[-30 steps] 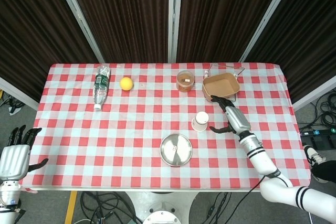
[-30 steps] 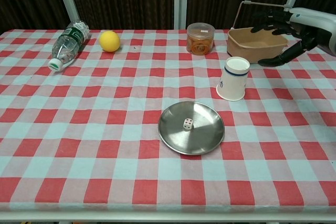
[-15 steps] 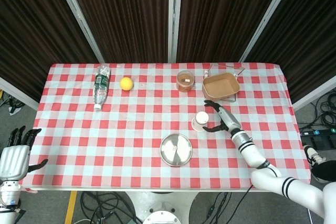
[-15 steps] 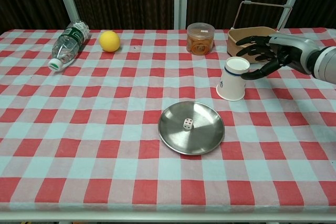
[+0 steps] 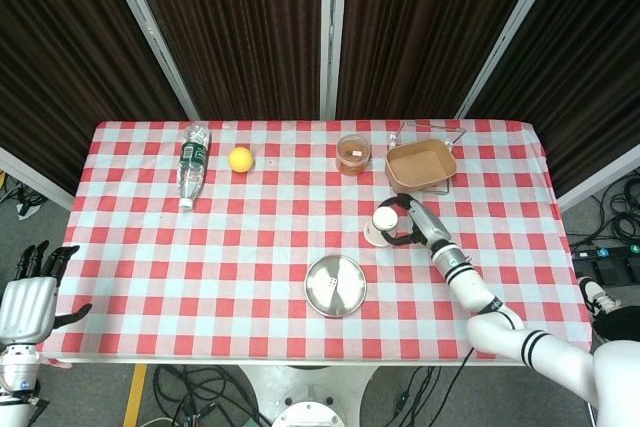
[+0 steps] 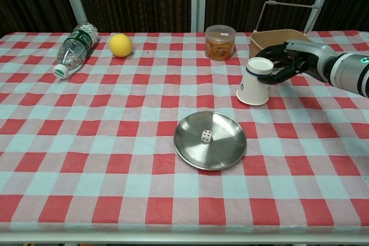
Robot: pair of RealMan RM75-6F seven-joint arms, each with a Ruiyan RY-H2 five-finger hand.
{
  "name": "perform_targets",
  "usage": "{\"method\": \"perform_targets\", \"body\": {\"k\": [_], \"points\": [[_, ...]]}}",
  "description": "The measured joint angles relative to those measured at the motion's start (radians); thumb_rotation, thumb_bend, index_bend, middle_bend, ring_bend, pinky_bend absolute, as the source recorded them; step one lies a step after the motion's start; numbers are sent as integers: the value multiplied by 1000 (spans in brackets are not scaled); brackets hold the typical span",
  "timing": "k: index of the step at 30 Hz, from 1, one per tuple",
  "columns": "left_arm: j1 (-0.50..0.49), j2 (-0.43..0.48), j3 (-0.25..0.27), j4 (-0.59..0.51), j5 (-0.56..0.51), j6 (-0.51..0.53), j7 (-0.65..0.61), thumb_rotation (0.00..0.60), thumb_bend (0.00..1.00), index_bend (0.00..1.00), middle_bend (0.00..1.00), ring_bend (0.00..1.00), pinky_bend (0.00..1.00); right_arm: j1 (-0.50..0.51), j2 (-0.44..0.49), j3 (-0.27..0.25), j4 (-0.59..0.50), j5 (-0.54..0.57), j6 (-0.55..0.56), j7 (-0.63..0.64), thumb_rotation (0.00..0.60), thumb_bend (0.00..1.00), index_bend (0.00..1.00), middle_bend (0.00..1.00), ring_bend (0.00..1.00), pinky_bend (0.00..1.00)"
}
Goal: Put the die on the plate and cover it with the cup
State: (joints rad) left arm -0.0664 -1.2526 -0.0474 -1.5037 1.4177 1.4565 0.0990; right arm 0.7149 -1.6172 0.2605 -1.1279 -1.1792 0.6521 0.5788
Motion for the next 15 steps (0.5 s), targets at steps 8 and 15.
{"method": "perform_targets", "body": {"k": [8, 15], "points": [[-2, 2, 0, -4, -1, -3, 4, 600, 76, 163, 159, 21, 26, -30, 63, -16, -155, -127, 87, 52, 600, 327, 550, 280, 0, 0], [0, 5, 1, -11, -2, 0, 10, 600, 76, 163, 159, 21, 27, -27, 95, -104, -264, -315, 132, 119, 600, 327, 550, 280, 0, 0]]}}
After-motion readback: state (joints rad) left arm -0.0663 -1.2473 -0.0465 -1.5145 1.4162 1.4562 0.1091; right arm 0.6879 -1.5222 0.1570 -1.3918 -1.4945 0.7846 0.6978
